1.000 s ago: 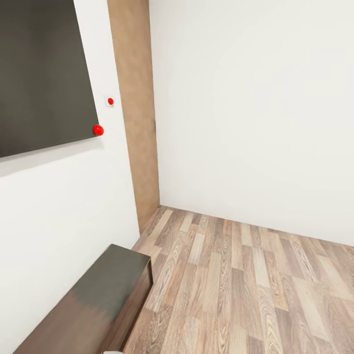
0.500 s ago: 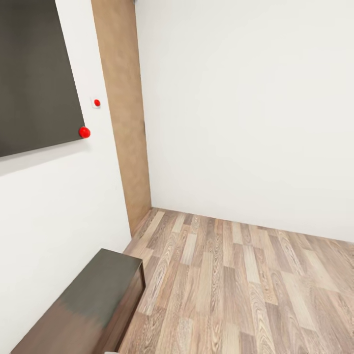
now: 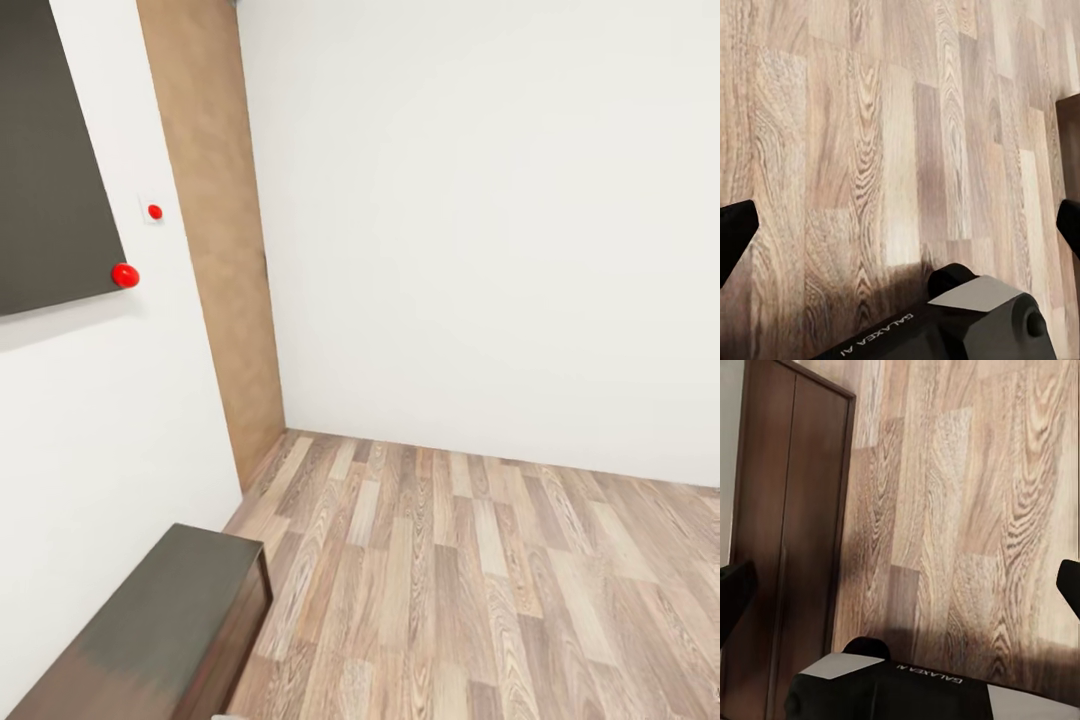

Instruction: In the bedroom, move the book from the bed onto either nightstand, and place the two sandals side by side next to the bed.

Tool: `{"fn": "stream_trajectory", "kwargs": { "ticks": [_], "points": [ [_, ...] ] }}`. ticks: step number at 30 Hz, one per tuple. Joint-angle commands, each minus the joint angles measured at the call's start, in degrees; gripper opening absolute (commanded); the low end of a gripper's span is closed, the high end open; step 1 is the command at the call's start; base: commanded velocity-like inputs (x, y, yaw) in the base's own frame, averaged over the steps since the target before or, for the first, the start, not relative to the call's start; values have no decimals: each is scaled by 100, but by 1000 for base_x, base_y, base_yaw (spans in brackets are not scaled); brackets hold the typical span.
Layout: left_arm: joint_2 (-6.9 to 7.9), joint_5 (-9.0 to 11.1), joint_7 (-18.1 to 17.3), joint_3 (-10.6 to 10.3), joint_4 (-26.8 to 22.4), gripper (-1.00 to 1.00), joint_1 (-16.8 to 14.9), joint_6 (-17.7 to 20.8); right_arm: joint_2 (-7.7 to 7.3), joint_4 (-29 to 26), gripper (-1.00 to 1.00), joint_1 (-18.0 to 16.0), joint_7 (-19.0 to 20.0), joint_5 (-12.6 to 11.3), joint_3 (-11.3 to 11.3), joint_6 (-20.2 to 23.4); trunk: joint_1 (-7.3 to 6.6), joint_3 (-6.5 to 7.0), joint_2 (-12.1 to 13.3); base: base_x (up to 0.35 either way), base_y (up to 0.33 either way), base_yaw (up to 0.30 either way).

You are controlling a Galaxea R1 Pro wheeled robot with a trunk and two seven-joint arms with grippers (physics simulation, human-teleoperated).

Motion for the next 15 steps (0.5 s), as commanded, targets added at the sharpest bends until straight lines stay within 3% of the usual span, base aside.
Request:
{"fn": "stream_trajectory", "kwargs": {
  "ticks": [1,9,15],
  "points": [
    [-2,-61,89,34,3,100,-3,-50,0,6,100,-5,18,27,-36,-9,0,-3,-3,26,-12,-140],
    [-7,-61,334,34,3,100,-3,-50,0,6,100,-5,19,27,-36,-6,0,23,-3,165,-3,-139],
    [-7,-61,349,40,3,100,-3,-50,0,6,100,-5,18,27,-36,-9,0,43,-3,21,0,-139]
  ]
}}
